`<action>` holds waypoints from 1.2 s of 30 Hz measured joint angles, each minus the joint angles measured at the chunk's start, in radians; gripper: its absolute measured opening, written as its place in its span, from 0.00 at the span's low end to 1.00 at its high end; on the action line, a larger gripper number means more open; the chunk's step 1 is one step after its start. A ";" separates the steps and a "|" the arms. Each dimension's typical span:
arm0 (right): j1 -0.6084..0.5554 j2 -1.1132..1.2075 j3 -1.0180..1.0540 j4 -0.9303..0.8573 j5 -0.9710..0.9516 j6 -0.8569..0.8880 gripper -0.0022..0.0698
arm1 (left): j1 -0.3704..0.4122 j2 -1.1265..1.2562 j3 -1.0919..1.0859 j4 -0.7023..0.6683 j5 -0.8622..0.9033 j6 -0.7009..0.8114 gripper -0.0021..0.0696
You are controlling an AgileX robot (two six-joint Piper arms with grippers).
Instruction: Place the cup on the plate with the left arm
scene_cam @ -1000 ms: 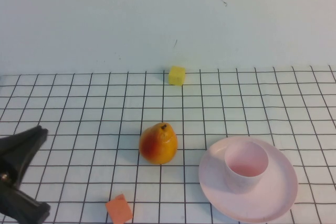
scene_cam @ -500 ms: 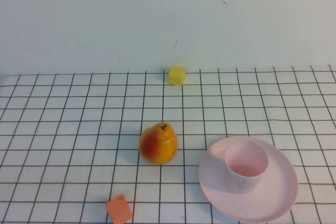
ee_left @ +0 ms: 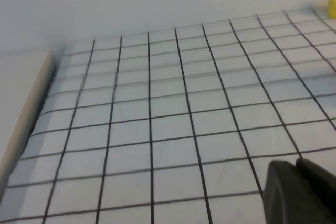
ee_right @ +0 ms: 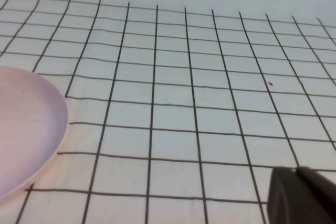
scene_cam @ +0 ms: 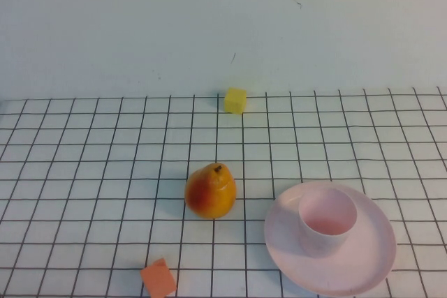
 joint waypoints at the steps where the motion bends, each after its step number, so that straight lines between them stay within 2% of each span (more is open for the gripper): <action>1: 0.000 0.000 0.000 0.000 0.000 0.000 0.03 | 0.000 0.000 0.000 -0.002 0.025 -0.005 0.03; 36: 0.000 0.000 0.000 0.000 0.000 0.000 0.03 | 0.007 -0.001 -0.006 -0.031 0.057 -0.035 0.03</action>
